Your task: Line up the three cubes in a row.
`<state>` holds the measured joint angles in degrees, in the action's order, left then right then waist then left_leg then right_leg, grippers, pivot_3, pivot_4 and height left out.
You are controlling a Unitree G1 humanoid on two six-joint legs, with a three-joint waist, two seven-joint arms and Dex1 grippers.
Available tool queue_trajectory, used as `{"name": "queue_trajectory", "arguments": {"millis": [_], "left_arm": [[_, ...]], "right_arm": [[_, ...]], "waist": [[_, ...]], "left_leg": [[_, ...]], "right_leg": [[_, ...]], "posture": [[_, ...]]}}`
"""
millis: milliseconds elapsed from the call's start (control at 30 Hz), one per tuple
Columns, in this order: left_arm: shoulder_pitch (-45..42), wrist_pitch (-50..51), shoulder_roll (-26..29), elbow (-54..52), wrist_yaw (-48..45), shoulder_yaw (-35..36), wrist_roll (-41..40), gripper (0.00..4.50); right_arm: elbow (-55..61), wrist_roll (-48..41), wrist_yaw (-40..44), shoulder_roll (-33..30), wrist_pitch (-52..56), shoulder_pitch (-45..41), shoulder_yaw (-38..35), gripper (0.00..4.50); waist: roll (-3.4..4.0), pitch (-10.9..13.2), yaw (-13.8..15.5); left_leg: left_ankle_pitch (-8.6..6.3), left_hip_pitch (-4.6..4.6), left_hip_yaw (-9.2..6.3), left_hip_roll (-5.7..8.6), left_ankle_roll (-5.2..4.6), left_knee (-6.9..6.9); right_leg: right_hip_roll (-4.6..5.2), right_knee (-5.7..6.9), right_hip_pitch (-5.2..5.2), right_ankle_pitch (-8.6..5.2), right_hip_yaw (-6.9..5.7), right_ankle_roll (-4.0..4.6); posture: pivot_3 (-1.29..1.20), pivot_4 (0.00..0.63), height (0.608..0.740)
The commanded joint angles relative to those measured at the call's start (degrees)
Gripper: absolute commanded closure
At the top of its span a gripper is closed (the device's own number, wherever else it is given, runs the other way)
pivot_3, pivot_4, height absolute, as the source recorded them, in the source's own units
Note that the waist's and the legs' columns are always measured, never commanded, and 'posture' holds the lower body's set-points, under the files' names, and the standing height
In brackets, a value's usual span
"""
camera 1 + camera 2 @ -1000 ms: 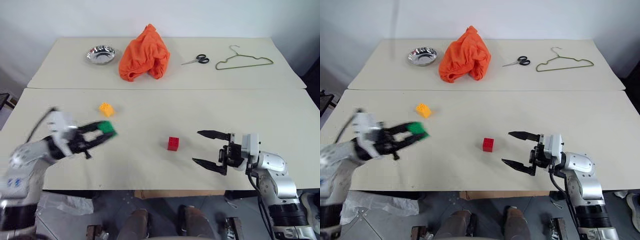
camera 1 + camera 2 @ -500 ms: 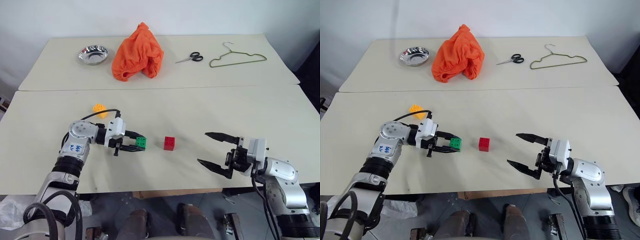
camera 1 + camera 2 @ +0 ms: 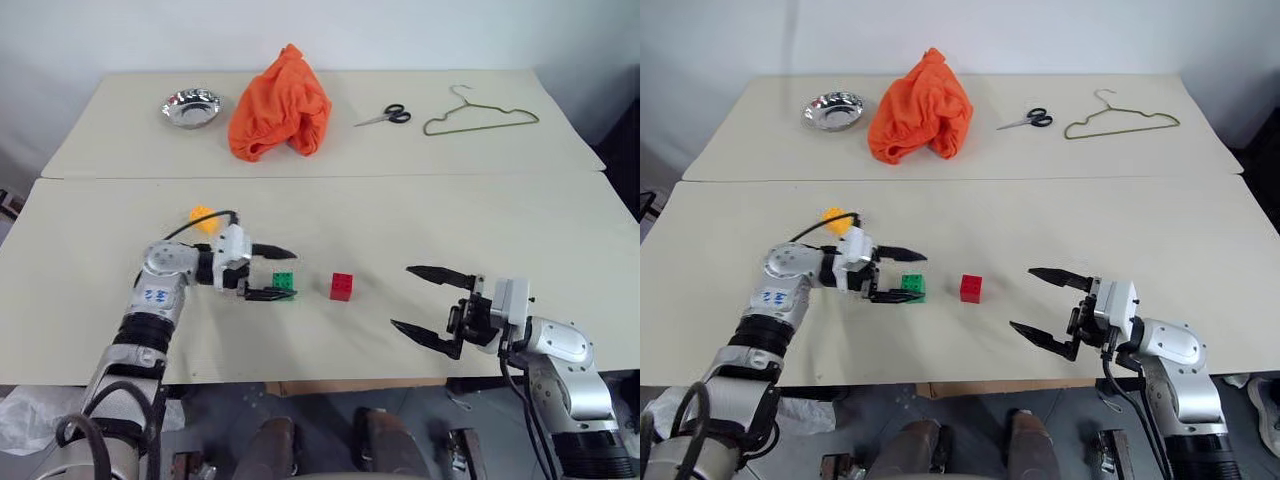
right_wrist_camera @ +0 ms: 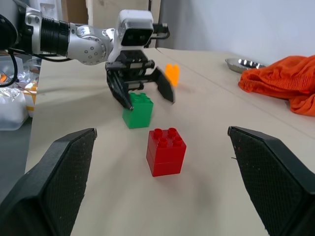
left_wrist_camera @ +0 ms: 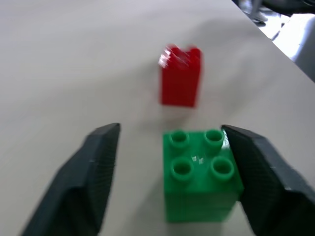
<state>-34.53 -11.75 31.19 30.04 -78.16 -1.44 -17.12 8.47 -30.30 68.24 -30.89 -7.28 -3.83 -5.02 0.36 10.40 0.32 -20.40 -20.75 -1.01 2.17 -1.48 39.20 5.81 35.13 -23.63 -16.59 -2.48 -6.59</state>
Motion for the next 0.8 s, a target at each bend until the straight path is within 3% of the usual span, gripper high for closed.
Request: {"name": "queue_trajectory", "arguments": {"millis": [33,133,267,367,533,700,800], "left_arm": [[7.62,5.73,4.1,-13.0,3.64,7.07,-5.99,0.69],[16.42,10.58,6.96,-23.51,9.07,13.0,-8.68,0.69],[32.02,17.73,7.24,-35.9,19.9,26.2,-13.26,0.69],[40.69,19.17,2.01,-38.7,30.45,35.44,-14.89,0.1],[48.38,15.31,-9.96,-36.95,45.62,46.51,-15.24,0.05],[53.52,14.0,-16.98,-39.63,51.59,48.23,-15.94,0.05],[53.86,15.51,-19.14,-43.71,52.51,42.71,-15.17,0.05]], "right_arm": [[0.11,-1.47,1.49,-0.31,-0.13,-1.29,-0.01,0.0],[-0.29,-2.33,2.14,0.1,0.29,-2.18,0.11,0.0],[-1.06,-3.07,3.07,0.6,1.58,-3.39,1.17,0.0],[-2.13,-2.76,2.45,1.7,1.92,-4.93,1.98,0.0],[-3.26,-1.87,0.66,4.54,0.34,-7.89,2.32,0.0],[-3.35,-0.9,-0.39,5.6,-1.19,-8.79,1.94,0.0],[-2.71,-0.72,-1.57,4.37,-0.93,-8.3,0.64,0.0]], "waist": [[0.0,0.0,-0.65],[0.0,0.01,-0.54],[0.0,0.01,-0.48],[-0.01,0.01,-0.36],[-0.05,0.0,-0.15],[-0.19,-0.08,0.01],[-0.24,-0.1,0.38]], "left_leg": [[0.0,0.01,-0.02,-0.04,0.03,-0.03],[-0.02,0.01,-0.09,-0.11,0.08,-0.04],[-0.03,0.05,-0.14,-0.11,0.08,-0.04],[-0.05,0.08,-0.14,-0.11,0.07,-0.08],[-0.09,0.23,-0.1,-0.06,0.05,-0.09],[-0.14,0.23,-0.08,-0.03,0.02,-0.09],[-0.15,0.23,-0.08,-0.02,0.01,-0.09]], "right_leg": [[0.0,0.0,-0.01,-0.02,0.0,0.03],[0.0,-0.01,0.0,-0.03,0.2,0.06],[0.05,-0.1,0.1,-0.04,0.46,0.07],[0.08,-0.15,0.14,-0.05,0.49,0.09],[0.12,-0.28,0.22,-0.06,0.52,0.11],[0.13,-0.31,0.22,-0.06,0.53,0.11],[0.17,-0.34,0.25,-0.06,0.53,0.11]], "posture": [[0.0,0.15,0.74],[0.0,0.15,0.74],[0.0,0.15,0.74],[0.0,0.15,0.74],[0.0,0.15,0.74],[0.0,0.15,0.74],[0.0,0.15,0.74]]}}
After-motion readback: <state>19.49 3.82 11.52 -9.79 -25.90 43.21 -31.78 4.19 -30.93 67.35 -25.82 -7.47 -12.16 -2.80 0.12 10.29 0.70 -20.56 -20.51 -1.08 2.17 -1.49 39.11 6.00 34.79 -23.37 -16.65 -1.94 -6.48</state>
